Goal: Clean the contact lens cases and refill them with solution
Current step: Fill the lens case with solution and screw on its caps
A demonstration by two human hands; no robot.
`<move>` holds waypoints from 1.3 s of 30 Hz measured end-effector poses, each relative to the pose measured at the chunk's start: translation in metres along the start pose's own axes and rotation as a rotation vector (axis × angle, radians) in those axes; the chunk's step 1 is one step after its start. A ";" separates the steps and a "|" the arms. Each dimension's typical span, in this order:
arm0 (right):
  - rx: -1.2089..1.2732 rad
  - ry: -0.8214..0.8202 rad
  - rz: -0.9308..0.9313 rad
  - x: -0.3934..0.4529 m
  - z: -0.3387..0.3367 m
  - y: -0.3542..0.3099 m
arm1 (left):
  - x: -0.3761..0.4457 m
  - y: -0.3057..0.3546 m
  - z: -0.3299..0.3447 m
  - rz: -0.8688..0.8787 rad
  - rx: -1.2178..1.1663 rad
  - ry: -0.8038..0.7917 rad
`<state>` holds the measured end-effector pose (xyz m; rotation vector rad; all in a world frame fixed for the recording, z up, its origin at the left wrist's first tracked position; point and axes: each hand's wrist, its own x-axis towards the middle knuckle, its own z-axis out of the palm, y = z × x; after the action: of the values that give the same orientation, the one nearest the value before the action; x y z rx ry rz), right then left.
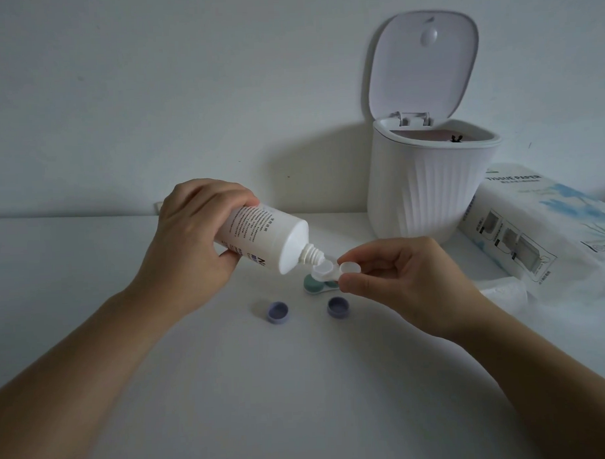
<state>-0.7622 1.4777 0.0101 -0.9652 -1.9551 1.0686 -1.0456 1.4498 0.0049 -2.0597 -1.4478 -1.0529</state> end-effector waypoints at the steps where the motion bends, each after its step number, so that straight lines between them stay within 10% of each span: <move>1: -0.002 0.000 -0.001 0.000 0.000 0.000 | 0.000 0.000 0.000 0.002 0.000 0.000; 39: -0.007 -0.010 -0.011 0.001 0.003 0.004 | 0.000 -0.002 0.001 0.005 0.009 0.002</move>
<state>-0.7644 1.4790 0.0054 -0.9534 -1.9712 1.0624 -1.0468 1.4511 0.0042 -2.0542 -1.4437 -1.0443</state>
